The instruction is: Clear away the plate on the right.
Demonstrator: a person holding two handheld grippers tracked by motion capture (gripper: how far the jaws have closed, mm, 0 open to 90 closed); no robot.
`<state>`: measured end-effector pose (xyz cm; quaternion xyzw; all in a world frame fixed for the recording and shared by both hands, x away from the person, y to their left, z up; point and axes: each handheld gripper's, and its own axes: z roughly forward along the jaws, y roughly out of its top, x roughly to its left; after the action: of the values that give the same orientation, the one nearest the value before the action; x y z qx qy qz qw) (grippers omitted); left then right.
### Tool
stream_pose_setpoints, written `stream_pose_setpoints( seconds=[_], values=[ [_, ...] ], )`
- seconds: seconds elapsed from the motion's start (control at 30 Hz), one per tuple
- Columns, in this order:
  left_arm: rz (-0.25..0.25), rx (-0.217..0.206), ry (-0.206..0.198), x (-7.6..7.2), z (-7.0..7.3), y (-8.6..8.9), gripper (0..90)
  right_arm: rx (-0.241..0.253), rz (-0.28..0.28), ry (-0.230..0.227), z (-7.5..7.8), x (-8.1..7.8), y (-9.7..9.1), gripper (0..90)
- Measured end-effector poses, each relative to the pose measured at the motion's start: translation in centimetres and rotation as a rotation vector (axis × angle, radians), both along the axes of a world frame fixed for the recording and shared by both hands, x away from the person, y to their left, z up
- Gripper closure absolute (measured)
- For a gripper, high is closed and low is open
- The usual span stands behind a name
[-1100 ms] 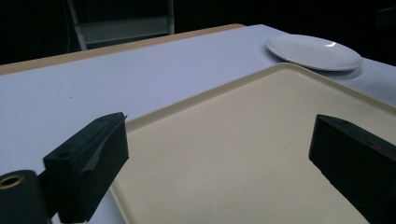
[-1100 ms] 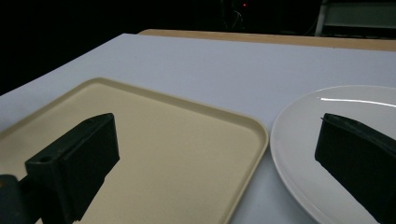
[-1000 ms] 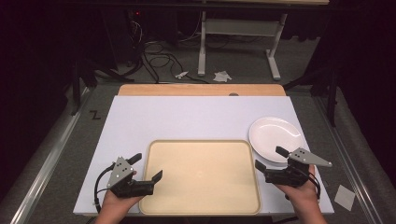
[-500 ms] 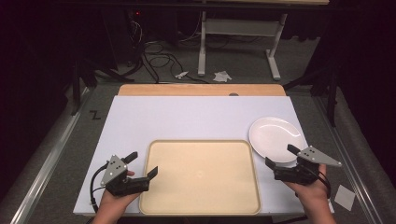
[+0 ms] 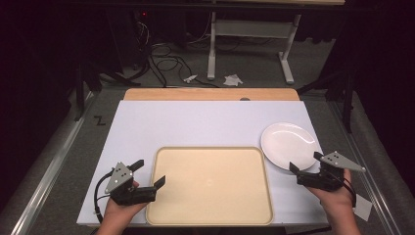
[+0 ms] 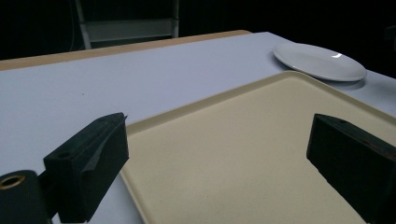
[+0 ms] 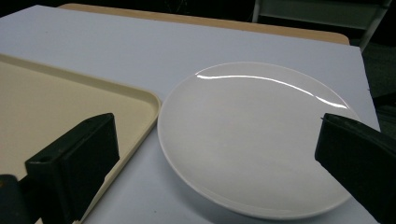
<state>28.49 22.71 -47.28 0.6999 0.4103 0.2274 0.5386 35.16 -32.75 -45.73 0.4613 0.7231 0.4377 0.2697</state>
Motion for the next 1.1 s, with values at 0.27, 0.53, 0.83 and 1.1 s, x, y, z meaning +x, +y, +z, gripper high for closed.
stream_pose_setpoints(
  seconds=[0.27, 0.53, 0.83, 1.1],
  values=[
    [-0.002, 0.024, -0.015, -0.1, -0.1, 0.2, 7.0, 0.013, -0.031, 0.007, 0.1, 0.2, -0.7, 2.1],
    [-0.029, 0.052, -0.003, 0.0, -0.4, -0.3, 6.2, 0.014, -0.054, 0.048, 1.2, 1.9, 0.0, 14.7],
    [-0.063, 0.060, -0.034, -0.4, -0.4, -1.0, 6.7, 0.071, -0.047, 0.031, 0.7, 3.5, 0.0, 26.0],
    [-0.079, 0.069, -0.041, -0.5, -0.4, -1.6, 6.8, 0.149, -0.022, 0.071, 0.0, 2.6, -0.8, 35.9]
  ],
)
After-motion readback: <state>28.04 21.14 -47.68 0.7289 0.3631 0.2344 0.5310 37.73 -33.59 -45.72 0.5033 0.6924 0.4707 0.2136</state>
